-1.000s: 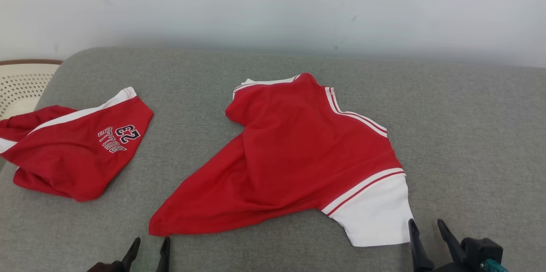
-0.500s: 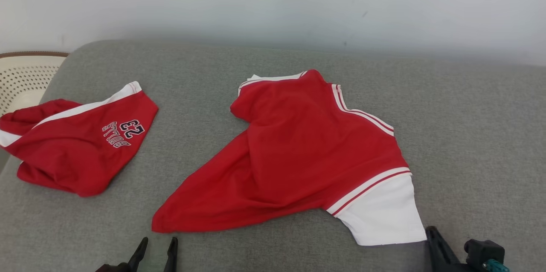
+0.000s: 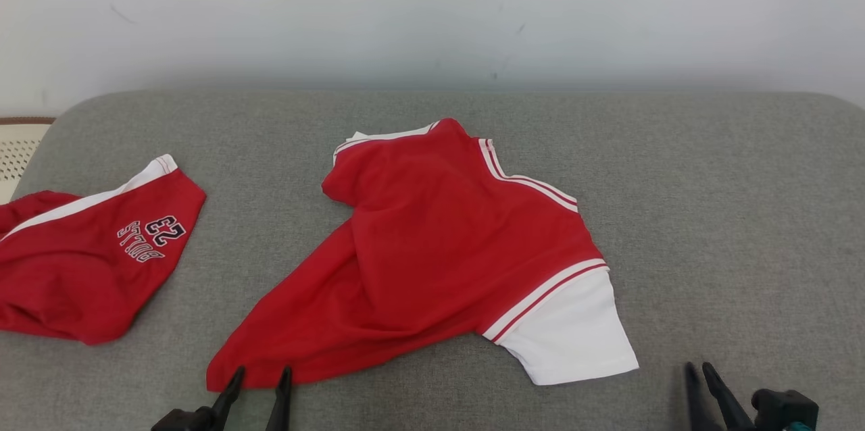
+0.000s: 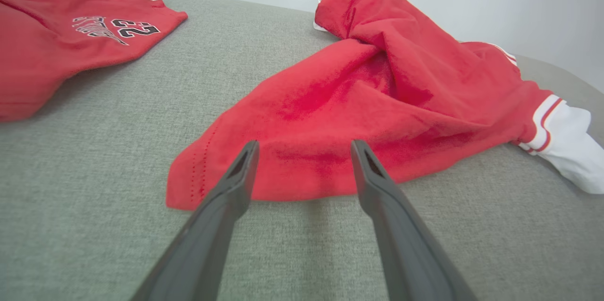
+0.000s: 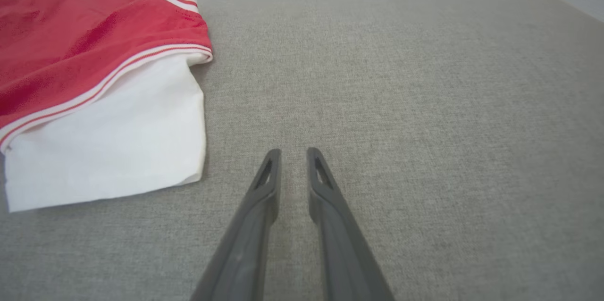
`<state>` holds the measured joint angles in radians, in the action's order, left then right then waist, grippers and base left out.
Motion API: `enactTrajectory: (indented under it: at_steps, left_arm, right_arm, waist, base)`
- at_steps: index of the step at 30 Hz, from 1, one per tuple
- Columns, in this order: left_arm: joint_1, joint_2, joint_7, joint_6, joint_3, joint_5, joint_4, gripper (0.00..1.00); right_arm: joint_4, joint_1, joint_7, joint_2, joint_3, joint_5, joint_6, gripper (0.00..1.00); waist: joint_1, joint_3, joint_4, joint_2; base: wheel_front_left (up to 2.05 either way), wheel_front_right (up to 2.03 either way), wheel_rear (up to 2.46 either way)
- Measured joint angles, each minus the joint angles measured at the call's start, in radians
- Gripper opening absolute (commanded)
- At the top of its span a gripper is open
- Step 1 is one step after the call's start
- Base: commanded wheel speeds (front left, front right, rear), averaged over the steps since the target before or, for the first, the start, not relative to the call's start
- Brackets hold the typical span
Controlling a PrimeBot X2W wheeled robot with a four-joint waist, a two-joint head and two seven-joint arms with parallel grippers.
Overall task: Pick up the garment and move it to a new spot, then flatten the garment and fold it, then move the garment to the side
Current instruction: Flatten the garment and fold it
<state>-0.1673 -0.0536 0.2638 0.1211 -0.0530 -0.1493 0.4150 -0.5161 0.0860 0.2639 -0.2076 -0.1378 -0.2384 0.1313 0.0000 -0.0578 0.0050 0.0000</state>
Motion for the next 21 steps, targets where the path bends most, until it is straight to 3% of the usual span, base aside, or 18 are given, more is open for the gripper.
enactTrajectory:
  at_steps: [1,8,17,19,20,21]
  left_arm:
    - [0.000,0.001,0.000,0.000,0.000,0.001,0.001,1.00]
    - [0.003,0.003,0.000,0.001,-0.012,0.002,-0.002,1.00]
    - [0.006,0.003,0.000,0.001,-0.002,0.002,-0.013,1.00]
    - [0.007,0.003,0.000,0.001,0.000,0.002,-0.016,1.00]
    - [0.007,0.003,0.000,0.001,0.001,0.002,-0.018,1.00]
    - [0.007,0.003,0.000,0.001,0.002,0.002,-0.020,1.00]
  right_arm:
    - [0.013,0.002,0.000,0.002,-0.014,-0.003,0.000,1.00]
    - [0.053,0.010,0.000,0.018,-0.077,-0.031,0.000,1.00]
    - [-0.049,0.035,0.000,0.022,-0.103,-0.040,0.000,1.00]
    - [-0.073,0.049,0.001,0.024,-0.112,-0.040,0.000,0.63]
    - [-0.084,0.054,0.002,0.024,-0.116,-0.043,0.000,0.39]
    - [-0.093,0.058,0.004,0.024,-0.118,-0.044,0.000,0.31]
  waist:
    - [0.0000,0.000,-0.004,0.0000]
    - [0.0000,-0.001,0.012,0.0000]
    - [0.0000,-0.011,0.070,0.0000]
    - [0.0000,-0.017,0.080,0.0000]
    - [-0.0001,-0.021,0.083,0.0000]
    - [0.0000,-0.024,0.086,0.0000]
  base:
    - [0.00,0.00,0.00]
    - [0.00,0.00,0.00]
    - [0.00,0.00,0.00]
    - [0.00,0.00,0.00]
    - [0.00,0.00,0.00]
    - [0.00,0.00,0.00]
